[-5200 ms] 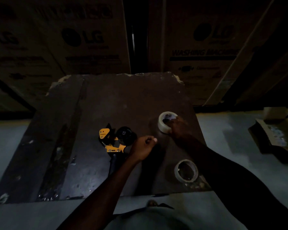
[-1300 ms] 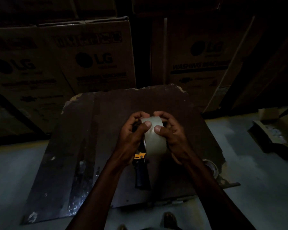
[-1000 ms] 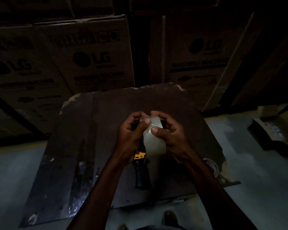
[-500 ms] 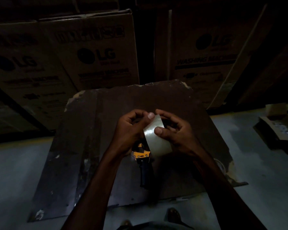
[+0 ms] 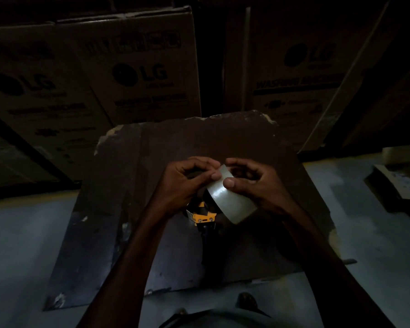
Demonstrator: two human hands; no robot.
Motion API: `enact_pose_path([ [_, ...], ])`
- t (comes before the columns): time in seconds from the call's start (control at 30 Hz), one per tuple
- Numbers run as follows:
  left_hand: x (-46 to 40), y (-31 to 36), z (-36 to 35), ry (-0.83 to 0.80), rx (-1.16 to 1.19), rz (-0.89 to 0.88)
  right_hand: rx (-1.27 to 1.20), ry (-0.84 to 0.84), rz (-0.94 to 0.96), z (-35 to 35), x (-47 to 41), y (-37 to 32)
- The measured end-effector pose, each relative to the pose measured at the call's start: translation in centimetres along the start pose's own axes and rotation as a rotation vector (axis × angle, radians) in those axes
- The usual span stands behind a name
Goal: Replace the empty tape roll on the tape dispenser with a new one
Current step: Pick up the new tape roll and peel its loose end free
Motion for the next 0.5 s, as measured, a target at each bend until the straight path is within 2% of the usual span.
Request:
enact_pose_path([
  [0.3,0.2,-0.7,-0.2,0.099,0.037,0.075,0.019,-0.081,-0.068,-0.1,-0.9,1.5],
  [0.5,0.9,-1.7,-0.9,0.122,0.134,0.143,0.112,-0.181,-0.008,0.7,-0.7,1.0],
])
Point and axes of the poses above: each hand's wrist, its own x-axis away from the middle knuckle, its own z-axis out of the back of the hand, y = z × x, the point moved 4 cm from there along -x, towards the middle knuckle, and after that the axes turned 3 degrees about -y, right-handed, at the moved point
